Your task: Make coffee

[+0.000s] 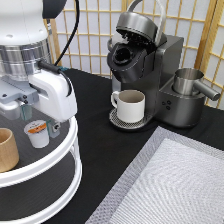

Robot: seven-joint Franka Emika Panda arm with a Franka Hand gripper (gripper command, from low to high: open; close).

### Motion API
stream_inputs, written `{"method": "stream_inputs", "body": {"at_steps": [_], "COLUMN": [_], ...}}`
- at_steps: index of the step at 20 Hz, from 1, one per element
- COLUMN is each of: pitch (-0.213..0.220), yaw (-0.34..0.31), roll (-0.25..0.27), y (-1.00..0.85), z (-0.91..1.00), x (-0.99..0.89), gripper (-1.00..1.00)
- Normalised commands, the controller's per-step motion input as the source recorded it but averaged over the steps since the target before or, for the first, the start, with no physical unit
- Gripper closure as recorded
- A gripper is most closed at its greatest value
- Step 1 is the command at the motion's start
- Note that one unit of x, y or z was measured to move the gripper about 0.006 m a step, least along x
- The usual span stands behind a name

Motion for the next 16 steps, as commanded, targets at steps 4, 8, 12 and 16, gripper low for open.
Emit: {"method": "stream_inputs", "body": {"at_steps": [4,8,12,16], "pitch": [-0.014,-0.023,-0.01,-0.009], "yaw": [0.069,0.064,0.065,0.063], "roll": [-0.035,-0.047,-0.043,-0.054], "y": [0.01,0.01,0.0,0.02], "z": [-0.36,-0.21,-0.02,0.02], "x": [-0.6,-0.54,-0.27,-0.12], "gripper": [-1.0,-1.0,1.0,1.0]}}
